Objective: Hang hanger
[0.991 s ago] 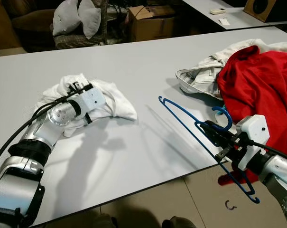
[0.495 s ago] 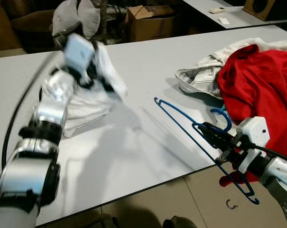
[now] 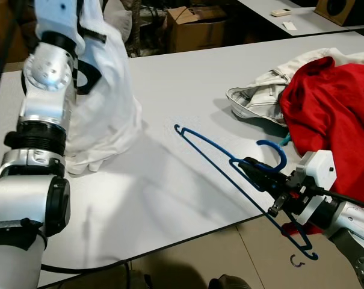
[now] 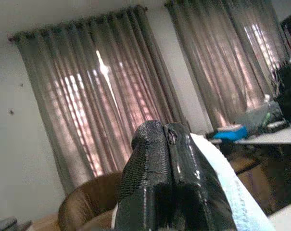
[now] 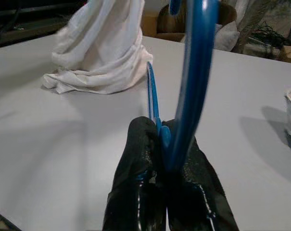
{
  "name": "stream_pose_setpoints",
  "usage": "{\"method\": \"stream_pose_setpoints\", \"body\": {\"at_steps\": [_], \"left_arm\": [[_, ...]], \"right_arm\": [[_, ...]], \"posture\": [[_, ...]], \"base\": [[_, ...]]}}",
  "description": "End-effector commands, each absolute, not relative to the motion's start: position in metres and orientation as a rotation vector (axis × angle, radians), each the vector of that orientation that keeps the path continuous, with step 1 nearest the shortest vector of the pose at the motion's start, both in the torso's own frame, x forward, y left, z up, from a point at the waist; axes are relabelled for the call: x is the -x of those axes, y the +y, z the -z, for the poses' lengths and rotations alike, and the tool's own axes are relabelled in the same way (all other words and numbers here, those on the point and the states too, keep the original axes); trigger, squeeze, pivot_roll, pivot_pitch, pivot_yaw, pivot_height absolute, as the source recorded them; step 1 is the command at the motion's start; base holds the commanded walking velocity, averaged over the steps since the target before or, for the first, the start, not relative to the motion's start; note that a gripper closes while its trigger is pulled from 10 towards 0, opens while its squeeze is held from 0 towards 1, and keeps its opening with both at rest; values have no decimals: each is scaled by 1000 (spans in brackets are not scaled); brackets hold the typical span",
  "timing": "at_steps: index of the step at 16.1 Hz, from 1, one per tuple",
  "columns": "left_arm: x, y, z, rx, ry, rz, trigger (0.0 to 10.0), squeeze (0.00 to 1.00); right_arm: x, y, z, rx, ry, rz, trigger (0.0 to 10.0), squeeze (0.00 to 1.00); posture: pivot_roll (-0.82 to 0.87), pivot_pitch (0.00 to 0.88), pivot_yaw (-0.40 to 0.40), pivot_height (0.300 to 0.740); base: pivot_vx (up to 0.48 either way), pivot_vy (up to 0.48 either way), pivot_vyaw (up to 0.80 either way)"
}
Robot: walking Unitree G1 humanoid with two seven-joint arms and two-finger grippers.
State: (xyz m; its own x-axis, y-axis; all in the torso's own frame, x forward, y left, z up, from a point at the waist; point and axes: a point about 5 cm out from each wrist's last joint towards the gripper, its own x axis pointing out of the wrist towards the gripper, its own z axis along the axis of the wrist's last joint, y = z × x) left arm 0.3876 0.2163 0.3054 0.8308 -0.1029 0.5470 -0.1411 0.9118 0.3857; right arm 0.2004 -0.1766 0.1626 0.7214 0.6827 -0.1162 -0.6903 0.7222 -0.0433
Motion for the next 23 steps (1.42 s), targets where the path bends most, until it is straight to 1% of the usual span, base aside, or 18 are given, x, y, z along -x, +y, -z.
{"method": "stream_pose_setpoints", "body": {"at_steps": [1,2,3,4,7,8,9,10,11,12,14,16,17,18,19,20,22,23], "left_arm": [[-385,208,-312,-438,-644,31,0,0],[-387,179,-287,-478,-533,340,0,0],[-375,144,-247,-566,-423,684,0,0],[-369,134,-234,-547,-391,783,0,0],[-355,121,-203,-524,-242,981,0,0],[-346,116,-190,-465,-170,1068,3843,0],[-347,123,-193,-470,-171,1035,10000,0],[-349,128,-195,-473,-169,1003,10000,0],[-351,140,-197,-452,-131,973,10000,902],[-349,152,-192,-510,-55,987,10000,1000],[-343,161,-184,-584,44,1020,10000,1000],[-336,177,-175,-552,194,1015,10000,1000],[-336,182,-174,-550,227,993,10000,1000],[-342,202,-177,-572,243,859,10000,302],[-348,214,-181,-609,230,767,10000,224],[-352,225,-184,-664,224,695,10000,263],[-351,228,-183,-705,247,724,10000,1000],[-351,218,-179,-673,239,784,10000,1000]], "right_arm": [[-206,-184,-164,120,88,-694,10000,0],[-211,-190,-161,137,94,-638,10000,0],[-218,-198,-158,171,109,-552,10000,0],[-222,-203,-157,184,120,-504,10000,0],[-230,-225,-156,222,135,-322,10000,0],[-230,-230,-158,212,125,-305,10000,0],[-229,-229,-159,213,125,-316,10000,0],[-228,-229,-158,213,125,-318,10000,0],[-228,-228,-157,214,125,-316,10000,0],[-229,-226,-158,210,117,-320,10000,0],[-231,-221,-159,197,103,-342,10000,0],[-231,-218,-159,190,99,-363,10000,0],[-231,-217,-158,188,99,-366,10000,0],[-231,-216,-158,185,98,-369,10000,0],[-231,-215,-158,179,95,-374,10000,0],[-230,-214,-158,175,92,-383,10000,0],[-229,-211,-157,166,92,-404,10000,0],[-229,-210,-157,163,92,-414,10000,0]], "posture": [[-184,0,35,740],[-168,0,30,740],[-169,0,30,740],[-170,0,33,740],[-170,0,33,740],[-170,0,33,740],[-170,0,33,740],[-172,0,32,740],[-172,0,32,740],[-167,0,30,740],[-164,0,29,740],[-161,0,33,740],[-160,0,34,740],[-162,0,42,740],[-163,0,47,740],[-165,0,51,740],[-167,0,57,740],[-170,0,62,740]], "base": [[0,0,0],[0,0,0],[0,0,0],[0,0,0],[0,0,0],[0,0,0],[0,0,0],[0,0,0],[0,0,0],[0,0,0],[0,0,0],[0,0,0],[0,0,0],[0,0,0],[0,0,0],[0,0,0],[0,0,0],[0,0,0]]}}
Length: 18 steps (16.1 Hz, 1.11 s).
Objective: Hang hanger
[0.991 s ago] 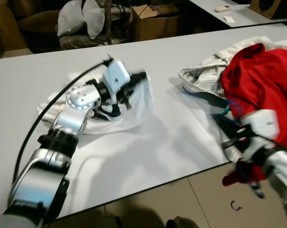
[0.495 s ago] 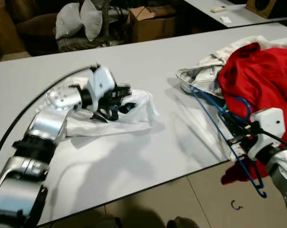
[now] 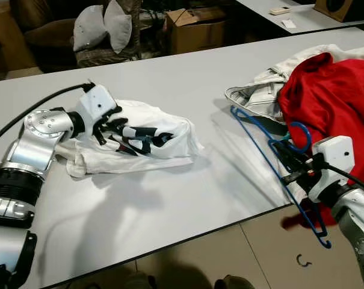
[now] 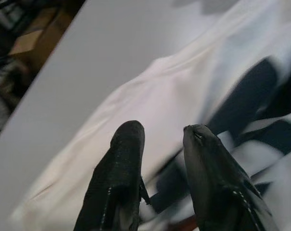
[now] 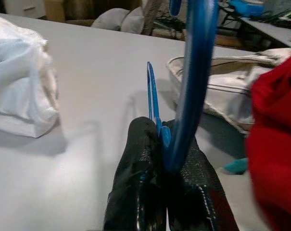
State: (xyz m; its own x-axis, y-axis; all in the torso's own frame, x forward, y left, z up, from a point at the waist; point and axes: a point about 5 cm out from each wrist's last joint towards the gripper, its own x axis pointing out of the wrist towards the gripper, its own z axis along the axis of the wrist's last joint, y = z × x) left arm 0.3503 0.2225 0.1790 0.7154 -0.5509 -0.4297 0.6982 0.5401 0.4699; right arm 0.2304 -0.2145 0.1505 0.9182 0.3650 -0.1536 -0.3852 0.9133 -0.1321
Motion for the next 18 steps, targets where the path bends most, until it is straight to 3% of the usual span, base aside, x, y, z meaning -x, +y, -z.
{"method": "stream_pose_setpoints", "body": {"at_steps": [1,2,3,6,7,9,12,14,15,17,18], "left_arm": [[-350,206,-173,-662,242,846,10000,1000],[-350,201,-166,-687,260,882,10000,157],[-350,196,-157,-717,280,892,10000,0],[-342,194,-133,-805,399,960,10000,0],[-326,182,-134,-596,415,1087,10000,0],[-307,170,-144,-440,425,1239,10000,0],[-297,163,-155,-375,411,1331,10000,0],[-306,161,-174,-336,282,1291,10000,0],[-318,165,-180,-326,234,1159,10000,0],[-330,178,-174,-496,304,1017,10000,0],[-327,172,-170,-477,305,1083,10000,0]], "right_arm": [[-228,-209,-157,161,91,-416,10000,0],[-228,-209,-157,159,88,-415,10000,0],[-228,-209,-157,157,85,-413,10000,0],[-226,-209,-157,157,83,-416,10000,0],[-224,-210,-158,159,83,-415,10000,0],[-223,-211,-158,161,82,-413,10000,0],[-224,-210,-158,163,82,-421,10000,0],[-225,-209,-157,162,83,-425,10000,0],[-225,-209,-156,160,83,-425,10000,0],[-225,-209,-154,158,93,-416,10000,0],[-225,-214,-151,163,115,-377,10000,0]], "posture": [[-174,0,68,740],[-174,0,68,740],[-181,0,76,740],[-189,0,84,740],[-187,0,84,740],[-187,0,84,740],[-173,0,77,740],[-171,0,78,740],[-168,0,78,740],[-170,0,83,740],[-182,0,96,740]], "base": [[0,0,0],[0,0,0],[0,0,0],[0,0,0],[0,0,0],[0,0,0],[0,0,0],[0,0,0],[0,0,0],[0,0,0],[0,0,0]]}}
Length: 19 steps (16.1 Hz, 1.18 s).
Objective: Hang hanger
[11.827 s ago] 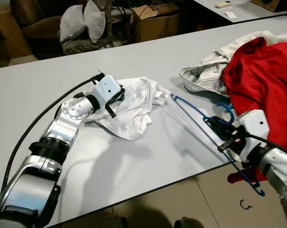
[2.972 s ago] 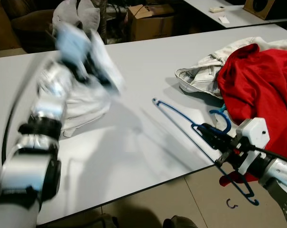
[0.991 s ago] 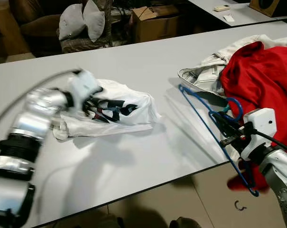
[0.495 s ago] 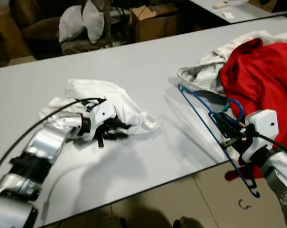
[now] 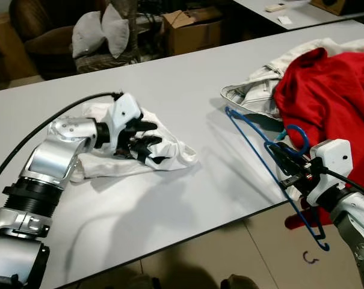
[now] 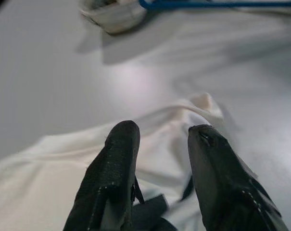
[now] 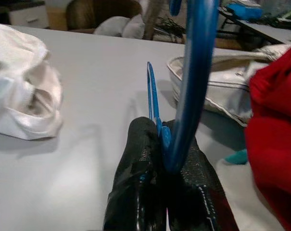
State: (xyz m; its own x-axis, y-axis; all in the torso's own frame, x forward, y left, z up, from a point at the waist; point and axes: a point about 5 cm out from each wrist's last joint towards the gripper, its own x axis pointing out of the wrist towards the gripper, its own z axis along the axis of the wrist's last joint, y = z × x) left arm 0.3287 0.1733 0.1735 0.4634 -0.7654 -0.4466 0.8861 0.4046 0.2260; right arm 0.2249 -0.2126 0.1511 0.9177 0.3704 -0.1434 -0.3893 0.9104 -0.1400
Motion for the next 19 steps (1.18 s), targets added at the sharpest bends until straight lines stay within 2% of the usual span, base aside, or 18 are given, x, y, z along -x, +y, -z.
{"method": "stream_pose_setpoints", "body": {"at_steps": [1,2,4,6,8,10,11,15,19], "left_arm": [[-322,165,-169,-444,298,1147,10000,0],[-316,156,-165,-396,303,1230,10000,0],[-315,148,-150,-405,341,1259,10000,0],[-319,145,-141,-438,345,1220,10000,0],[-336,146,-127,-580,324,1009,10000,0],[-339,146,-126,-564,303,972,10000,0],[-341,147,-128,-552,291,953,0,0],[-348,151,-125,-637,278,895,0,0],[-343,152,-114,-675,348,974,0,0]], "right_arm": [[-225,-217,-150,167,119,-355,10000,0],[-223,-221,-149,172,121,-332,10000,0],[-220,-225,-148,180,130,-302,10000,0],[-218,-226,-146,174,135,-294,10000,0],[-217,-222,-145,167,137,-298,10000,0],[-217,-219,-145,160,136,-303,10000,0],[-216,-218,-144,158,138,-307,10000,0],[-216,-218,-143,159,142,-312,10000,0],[-216,-218,-144,160,144,-320,10000,0]], "posture": [[-186,0,100,740],[-195,0,109,740],[-207,0,115,740],[-211,0,111,740],[-217,0,106,740],[-220,0,108,740],[-220,0,107,740],[-221,0,108,740],[-222,0,107,740]], "base": [[0,0,0],[0,0,0],[0,0,0],[0,0,0],[0,0,0],[0,0,0],[0,0,0],[0,0,0],[0,0,0]]}}
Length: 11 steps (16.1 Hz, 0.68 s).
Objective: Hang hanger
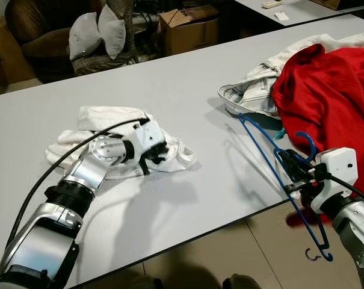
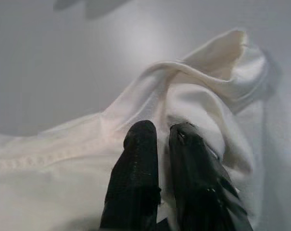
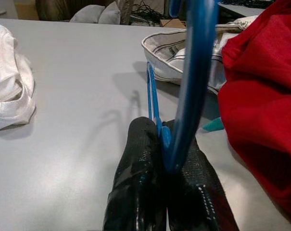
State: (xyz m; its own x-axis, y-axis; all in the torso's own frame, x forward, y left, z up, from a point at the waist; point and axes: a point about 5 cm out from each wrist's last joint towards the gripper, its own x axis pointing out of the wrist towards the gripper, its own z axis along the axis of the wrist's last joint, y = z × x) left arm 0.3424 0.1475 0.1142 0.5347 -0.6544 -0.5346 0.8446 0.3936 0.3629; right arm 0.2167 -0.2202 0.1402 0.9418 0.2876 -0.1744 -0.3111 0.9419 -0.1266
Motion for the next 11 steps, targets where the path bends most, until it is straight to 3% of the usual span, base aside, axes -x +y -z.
{"method": "stream_pose_setpoints", "body": {"at_steps": [1,4,7,8,9,10,11], "left_arm": [[-342,153,-113,-657,357,980,0,0],[-351,159,-127,-473,290,871,0,0],[-336,146,-129,-244,344,1045,0,0],[-339,114,-170,89,88,1073,0,0],[-345,115,-180,108,36,1017,0,0],[-355,125,-186,44,18,914,2784,0],[-362,140,-183,-105,59,825,10000,0]], "right_arm": [[-216,-218,-144,160,144,-322,10000,0],[-217,-216,-144,158,141,-335,10000,0],[-220,-207,-144,158,139,-398,10000,0],[-225,-204,-145,155,128,-411,10000,0],[-227,-203,-146,154,123,-414,10000,0],[-228,-201,-147,153,115,-425,10000,0],[-228,-200,-148,156,109,-445,10000,0]], "posture": [[-222,0,107,740],[-222,0,107,740],[-199,0,94,740],[-191,0,92,740],[-190,0,92,740],[-185,0,95,740],[-185,0,95,740]], "base": [[0,0,0],[0,0,0],[0,0,0],[0,0,0],[0,0,0],[0,0,0],[0,0,0]]}}
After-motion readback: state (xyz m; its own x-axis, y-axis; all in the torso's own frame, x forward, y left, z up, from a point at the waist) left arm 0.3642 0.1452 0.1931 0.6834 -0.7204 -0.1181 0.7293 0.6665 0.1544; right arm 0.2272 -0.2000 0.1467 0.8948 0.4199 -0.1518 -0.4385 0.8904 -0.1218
